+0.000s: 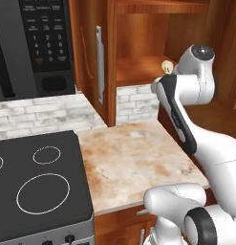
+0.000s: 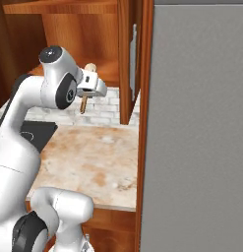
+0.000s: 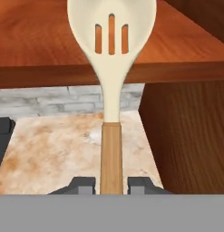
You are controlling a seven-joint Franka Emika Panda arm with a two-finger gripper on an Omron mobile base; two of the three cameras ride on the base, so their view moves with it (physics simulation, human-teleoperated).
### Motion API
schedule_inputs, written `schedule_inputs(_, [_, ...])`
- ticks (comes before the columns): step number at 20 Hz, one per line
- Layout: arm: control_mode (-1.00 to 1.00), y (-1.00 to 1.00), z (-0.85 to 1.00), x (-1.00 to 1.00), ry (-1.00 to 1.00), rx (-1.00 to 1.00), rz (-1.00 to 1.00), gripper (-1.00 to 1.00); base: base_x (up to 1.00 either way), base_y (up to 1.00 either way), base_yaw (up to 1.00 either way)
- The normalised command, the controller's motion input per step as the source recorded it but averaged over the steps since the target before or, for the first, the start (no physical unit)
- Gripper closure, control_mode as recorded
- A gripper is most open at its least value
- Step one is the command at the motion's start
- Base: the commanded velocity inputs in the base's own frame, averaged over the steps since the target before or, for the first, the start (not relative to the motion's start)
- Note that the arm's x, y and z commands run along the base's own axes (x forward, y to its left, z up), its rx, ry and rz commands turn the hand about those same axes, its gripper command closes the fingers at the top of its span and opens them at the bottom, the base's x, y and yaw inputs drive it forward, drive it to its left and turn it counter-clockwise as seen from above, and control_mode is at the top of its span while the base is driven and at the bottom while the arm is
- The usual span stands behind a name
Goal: Organize the utensils by type. Pick up the wooden spoons from the counter and place them in the open cabinet. Then pick up the metallic utensils from the counter and place them in the open drawer.
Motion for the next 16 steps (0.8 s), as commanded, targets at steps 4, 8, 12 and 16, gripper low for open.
schedule_inputs(4, [-1.0,0.0,0.2,0.45,0.09,-0.05,0.03,1.0,0.0,0.0,0.0])
schedule_inputs(8, [-1.0,0.0,0.0,0.59,0.0,-0.12,0.17,1.0,0.0,0.0,0.0])
schedule_inputs(12, [-1.0,0.0,0.0,0.57,0.0,-0.11,0.31,1.0,0.0,0.0,0.0])
schedule_inputs(16, [-1.0,0.0,0.0,0.45,0.0,-0.11,0.38,1.0,0.0,0.0,0.0])
